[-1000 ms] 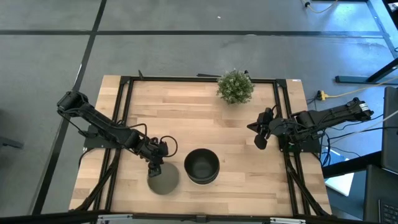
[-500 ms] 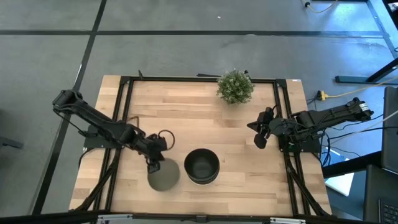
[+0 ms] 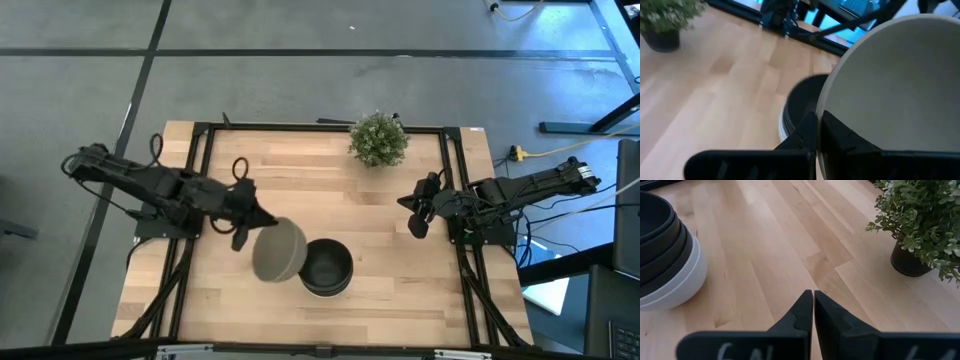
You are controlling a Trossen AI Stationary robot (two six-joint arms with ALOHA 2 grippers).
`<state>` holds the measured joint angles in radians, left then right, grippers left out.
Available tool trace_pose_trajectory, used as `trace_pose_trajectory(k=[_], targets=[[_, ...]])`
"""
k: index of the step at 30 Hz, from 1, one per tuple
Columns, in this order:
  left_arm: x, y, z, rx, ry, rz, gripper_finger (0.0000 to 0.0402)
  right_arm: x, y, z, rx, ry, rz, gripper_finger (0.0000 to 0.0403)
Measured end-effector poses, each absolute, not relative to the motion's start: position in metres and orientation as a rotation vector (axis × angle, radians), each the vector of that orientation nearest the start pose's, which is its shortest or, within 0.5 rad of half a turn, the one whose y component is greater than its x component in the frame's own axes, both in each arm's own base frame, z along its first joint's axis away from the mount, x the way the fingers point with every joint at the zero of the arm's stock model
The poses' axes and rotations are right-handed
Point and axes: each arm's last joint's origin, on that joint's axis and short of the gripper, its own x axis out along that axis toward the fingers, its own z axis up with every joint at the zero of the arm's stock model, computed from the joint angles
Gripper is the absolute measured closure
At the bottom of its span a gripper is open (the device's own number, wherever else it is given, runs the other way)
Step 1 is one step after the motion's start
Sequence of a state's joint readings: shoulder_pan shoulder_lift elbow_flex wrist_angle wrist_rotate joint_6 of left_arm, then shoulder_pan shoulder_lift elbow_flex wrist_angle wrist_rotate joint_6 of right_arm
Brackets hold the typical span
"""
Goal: Nest bowls inside each other
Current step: Stack the gray bowl on top of the black bowl
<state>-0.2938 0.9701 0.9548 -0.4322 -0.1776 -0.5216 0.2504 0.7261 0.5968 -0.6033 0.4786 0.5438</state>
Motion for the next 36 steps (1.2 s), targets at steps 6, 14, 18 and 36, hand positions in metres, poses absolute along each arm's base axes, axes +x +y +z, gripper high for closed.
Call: trace_pose_trajectory(k=[6,14,18,36], targets=[[0.235,-0.049,0.345,-0.300,0.497,0.007,0.0400,0.142,0.022,0.244,0.262,0.602,-0.396,0.0384],[0.286,-0.040,0.331,-0.264,0.737,-0.006,0.0400,0.142,0.023,0.244,0.285,0.598,-0.402,0.0384],[0.307,-0.041,0.326,-0.260,0.771,-0.077,0.0400,0.142,0.023,0.244,0.284,0.598,-0.402,0.0384],[0.353,-0.047,0.277,-0.286,0.918,-0.087,0.0395,0.141,0.022,0.244,0.257,0.606,-0.394,0.0384]])
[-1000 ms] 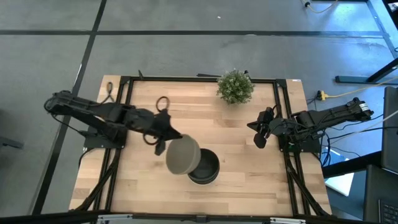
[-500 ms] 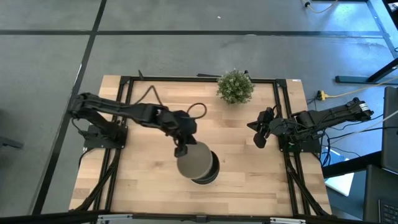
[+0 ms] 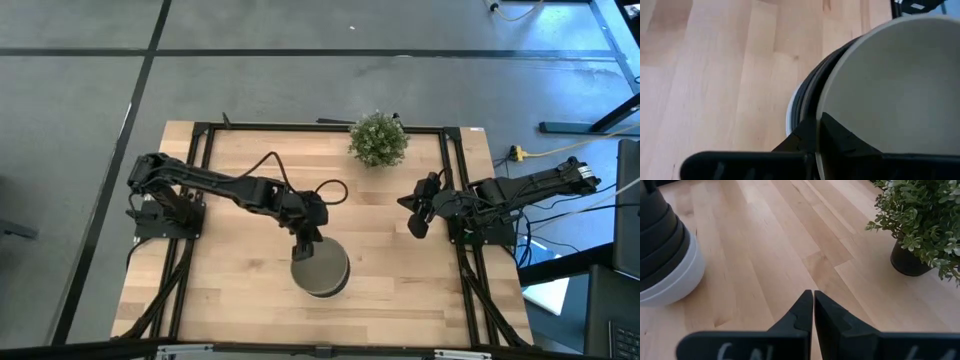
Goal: Nest bowls inside each other
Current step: Stack the gray bowl on top of the black bowl
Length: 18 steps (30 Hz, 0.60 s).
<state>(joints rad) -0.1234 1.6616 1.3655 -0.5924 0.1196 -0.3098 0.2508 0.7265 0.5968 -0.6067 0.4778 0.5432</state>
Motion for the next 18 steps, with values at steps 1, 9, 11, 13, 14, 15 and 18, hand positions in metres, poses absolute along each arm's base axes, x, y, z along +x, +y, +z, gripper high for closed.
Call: trace_pose_trajectory(k=[1,9,11,13,14,15,18], targets=[[0.3537,-0.0470,0.2774,-0.282,0.916,-0.081,0.0397,0.1414,0.0225,0.2439,0.256,0.606,-0.393,0.0384],[0.3548,-0.0457,0.2779,-0.249,0.894,-0.028,0.0380,0.1413,0.0225,0.2438,0.254,0.608,-0.394,0.0384],[0.3549,-0.0459,0.2780,-0.251,0.893,-0.034,0.0367,0.1412,0.0224,0.2436,0.254,0.609,-0.395,0.0384],[0.3548,-0.0462,0.2781,-0.255,0.895,-0.044,0.0357,0.1412,0.0224,0.2436,0.254,0.609,-0.395,0.0384],[0.3548,-0.0464,0.2781,-0.257,0.896,-0.050,0.0353,0.1412,0.0224,0.2436,0.254,0.610,-0.395,0.0384],[0.3548,-0.0465,0.2781,-0.259,0.897,-0.054,0.0350,0.1412,0.0224,0.2436,0.255,0.610,-0.394,0.0384],[0.3548,-0.0466,0.2780,-0.238,0.896,-0.067,0.0340,0.1412,0.0224,0.2436,0.255,0.610,-0.395,0.0384]])
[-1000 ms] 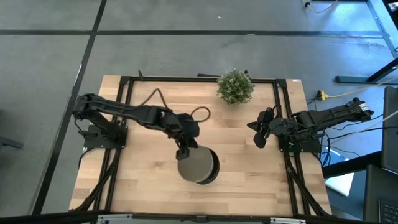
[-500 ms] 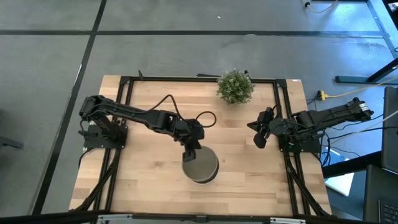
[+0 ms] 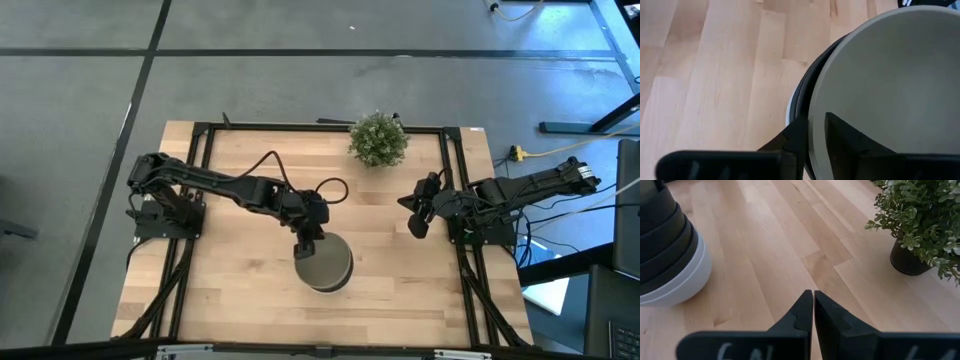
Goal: Nest bowls inside each other
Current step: Stack the gray bowl on top of the black bowl
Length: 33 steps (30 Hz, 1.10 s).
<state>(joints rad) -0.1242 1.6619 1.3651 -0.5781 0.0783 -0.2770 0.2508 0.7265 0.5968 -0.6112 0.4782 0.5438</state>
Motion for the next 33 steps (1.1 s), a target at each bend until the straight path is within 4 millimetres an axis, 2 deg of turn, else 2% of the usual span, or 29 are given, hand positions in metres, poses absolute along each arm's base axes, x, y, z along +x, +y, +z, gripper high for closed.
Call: trace_pose_trajectory(k=[8,12,17,25,33], targets=[[0.354,-0.048,0.282,-0.194,0.868,-0.108,0.0311,0.141,0.022,0.244,0.256,0.610,-0.395,0.0384],[0.346,-0.050,0.298,-0.195,0.813,-0.181,0.0311,0.141,0.022,0.244,0.255,0.611,-0.396,0.0384],[0.338,-0.052,0.313,-0.195,0.759,-0.192,0.0309,0.141,0.022,0.243,0.244,0.610,-0.409,0.0384],[0.339,-0.052,0.297,-0.224,0.871,-0.175,0.0322,0.141,0.021,0.243,0.235,0.604,-0.428,0.0384],[0.340,-0.052,0.300,-0.222,0.854,-0.184,0.0334,0.140,0.021,0.243,0.242,0.603,-0.430,0.0384]])
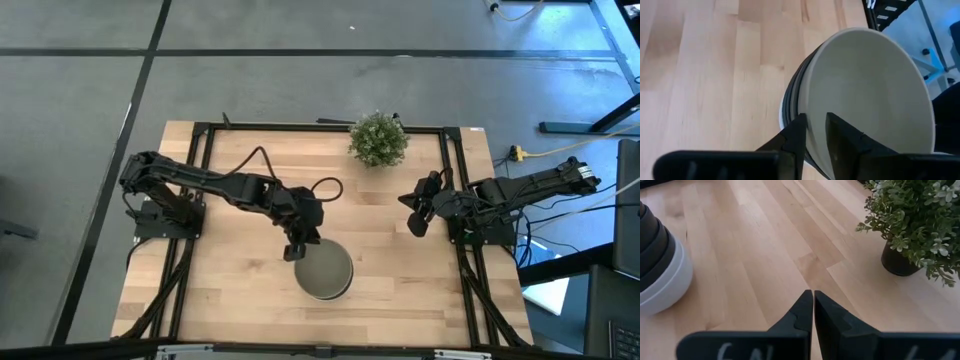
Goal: Nest bowls inside each other
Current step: Stack the gray bowl on top of the black bowl, then return to Home Position
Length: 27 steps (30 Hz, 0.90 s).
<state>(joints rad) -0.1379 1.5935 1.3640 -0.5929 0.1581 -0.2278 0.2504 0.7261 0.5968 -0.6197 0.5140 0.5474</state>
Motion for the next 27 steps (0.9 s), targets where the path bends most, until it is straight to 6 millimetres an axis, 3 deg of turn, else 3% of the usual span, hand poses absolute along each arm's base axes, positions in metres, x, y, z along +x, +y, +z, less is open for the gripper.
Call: trace_pose_trajectory(k=[13,22,27], targets=[[0.339,-0.051,0.301,-0.198,0.848,-0.184,0.0325,0.140,0.021,0.243,0.259,0.600,-0.434,0.0384],[0.337,-0.051,0.299,-0.191,0.870,-0.183,0.0341,0.140,0.021,0.243,0.259,0.601,-0.433,0.0384],[0.330,-0.049,0.311,-0.074,0.817,-0.175,0.0334,0.140,0.021,0.243,0.258,0.604,-0.434,0.0384]])
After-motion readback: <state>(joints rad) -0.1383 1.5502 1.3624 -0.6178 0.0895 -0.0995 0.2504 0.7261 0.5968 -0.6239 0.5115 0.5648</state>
